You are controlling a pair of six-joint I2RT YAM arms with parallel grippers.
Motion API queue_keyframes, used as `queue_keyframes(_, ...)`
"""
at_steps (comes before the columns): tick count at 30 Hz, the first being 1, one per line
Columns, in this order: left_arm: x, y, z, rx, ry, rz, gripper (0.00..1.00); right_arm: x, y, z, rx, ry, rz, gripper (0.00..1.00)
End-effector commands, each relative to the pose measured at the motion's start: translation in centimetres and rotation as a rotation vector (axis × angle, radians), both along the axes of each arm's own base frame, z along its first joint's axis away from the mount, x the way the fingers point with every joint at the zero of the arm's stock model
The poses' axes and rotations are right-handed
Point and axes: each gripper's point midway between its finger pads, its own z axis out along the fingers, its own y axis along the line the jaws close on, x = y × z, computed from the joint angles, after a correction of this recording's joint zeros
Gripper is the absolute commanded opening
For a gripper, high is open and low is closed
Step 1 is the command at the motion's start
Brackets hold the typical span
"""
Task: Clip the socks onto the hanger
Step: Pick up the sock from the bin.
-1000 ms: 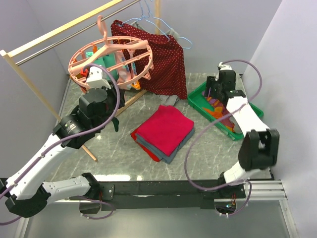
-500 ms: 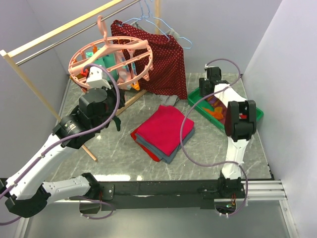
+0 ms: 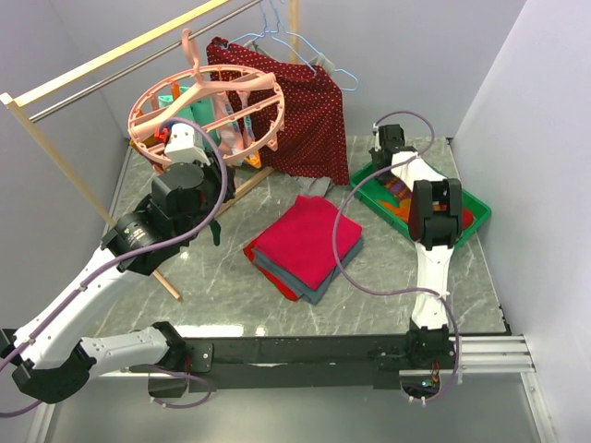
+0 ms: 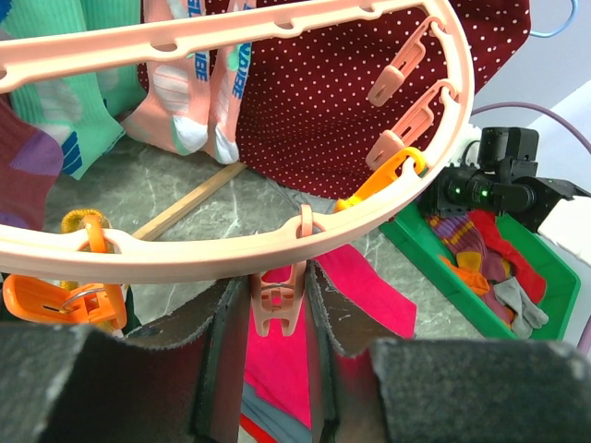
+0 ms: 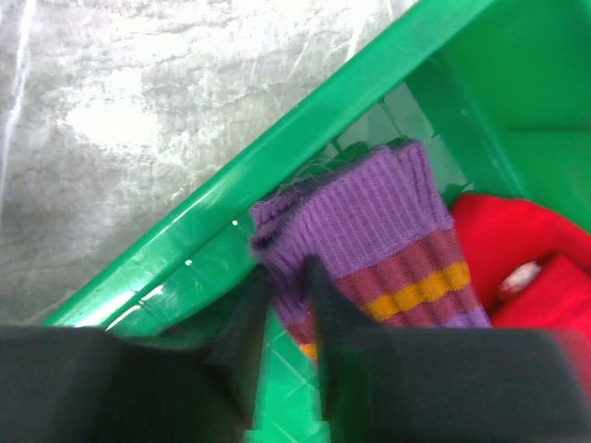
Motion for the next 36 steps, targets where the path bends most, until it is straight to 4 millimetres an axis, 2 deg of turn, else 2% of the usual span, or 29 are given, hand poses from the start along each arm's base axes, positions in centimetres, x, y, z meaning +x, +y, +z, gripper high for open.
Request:
queue_keyframes(1,-0.3,0.0,0.3,-0.004,0.009,-0.014,0.01,0.4,-0.3,1.7,-0.012,-0.036,-0.009,0.16)
queue_keyframes(2,-0.3,0.0,0.2,-0.003,0.010,-0.013,0.01,0.6,-0.4,3.3,-0.011,-0.072,-0.013,0.12)
queue_keyframes(4,-0.4,0.0,0.4,-0.003,0.006,-0.013,0.01,-0.1,-0.7,4.0,-0.025,-0.084,-0.024,0.02)
queue_keyframes(5,-0.3,0.0,0.3,-0.001,0.005,-0.014,0.01,-0.1,-0.9,6.2,-0.028,-0.132,-0.033,0.00)
queue_keyframes(7,-0.3,0.0,0.4,-0.002,0.003,-0.015,0.01,-0.9,-1.3,7.3,-0.038,-0.151,-0.051,0.00)
queue_keyframes(8,-0.3,0.0,0.4,-0.003,0.002,-0.014,0.01,-1.1,-1.4,9.7,-0.035,-0.199,-0.061,0.00)
queue_keyframes(10,-0.4,0.1,0.6,-0.005,-0.005,-0.015,0.01,-2.0,-1.8,10.9,-0.033,-0.226,-0.089,0.00)
queue_keyframes(11,-0.4,0.1,0.8,-0.007,-0.009,-0.014,0.01,-2.6,-2.0,12.9,-0.025,-0.269,-0.099,0.00)
queue_keyframes(12,-0.4,0.2,0.9,-0.008,-0.013,-0.014,0.01,-2.8,-2.0,13.8,-0.023,-0.292,-0.104,0.00)
queue_keyframes(13,-0.4,0.2,0.9,-0.006,-0.014,-0.014,0.01,-3.3,-2.2,16.1,-0.014,-0.344,-0.120,0.00)
queue_keyframes(15,-0.5,0.4,1.0,-0.010,-0.019,-0.013,0.01,-4.1,-2.2,17.6,-0.002,-0.377,-0.133,0.00)
queue_keyframes(16,-0.6,0.4,1.1,-0.010,-0.021,-0.010,0.01,-4.7,-2.4,19.9,0.002,-0.428,-0.144,0.00)
queue_keyframes(18,-0.6,0.5,1.2,-0.010,-0.024,-0.009,0.01,-5.6,-2.6,21.7,0.007,-0.472,-0.155,0.00)
queue_keyframes(19,-0.6,0.5,1.3,-0.013,-0.027,-0.009,0.01,-6.3,-2.7,24.3,0.016,-0.536,-0.162,0.00)
queue_keyframes(21,-0.6,0.7,1.4,-0.012,-0.031,-0.007,0.01,-7.2,-3.1,26.6,0.011,-0.593,-0.174,0.00)
queue_keyframes(22,-0.7,0.7,1.4,-0.011,-0.033,-0.006,0.01,-8.1,-3.2,29.1,0.016,-0.652,-0.176,0.00)
queue_keyframes(24,-0.7,0.8,1.6,-0.014,-0.036,-0.005,0.01,-8.9,-3.3,31.7,0.014,-0.714,-0.170,0.00)
queue_keyframes(25,-0.7,0.8,1.6,-0.014,-0.036,-0.004,0.01,-9.9,-3.3,34.1,0.021,-0.774,-0.167,0.00)
queue_keyframes(26,-0.7,0.8,1.6,-0.015,-0.039,-0.004,0.01,-10.5,-3.3,35.4,0.025,-0.805,-0.159,0.00)
queue_keyframes(27,-0.7,0.8,1.7,-0.017,-0.039,-0.005,0.01,-11.0,-2.8,36.7,0.038,-0.836,-0.130,0.00)
queue_keyframes(28,-0.7,0.9,1.8,-0.019,-0.042,-0.001,0.01,-12.2,-2.5,39.1,0.053,-0.895,-0.108,0.00)
queue_keyframes(30,-0.7,0.9,2.0,-0.021,-0.045,-0.003,0.01,-13.4,-0.9,41.2,0.099,-0.943,-0.015,0.00)
queue_keyframes(31,-0.7,0.9,1.9,-0.021,-0.046,-0.001,0.01,-14.8,-0.3,43.1,0.122,-0.993,0.016,0.00)
queue_keyframes(33,-0.7,0.9,2.2,-0.025,-0.051,-0.001,0.01,-16.2,1.3,44.5,0.182,-1.031,0.087,0.00)
queue_keyframes(34,-0.6,0.7,2.1,-0.025,-0.051,-0.004,0.01,-17.7,3.1,45.5,0.233,-1.062,0.178,0.00)
queue_keyframes(36,-0.6,0.6,2.1,-0.028,-0.051,-0.007,0.01,-19.2,5.3,46.1,0.320,-1.081,0.262,0.00)
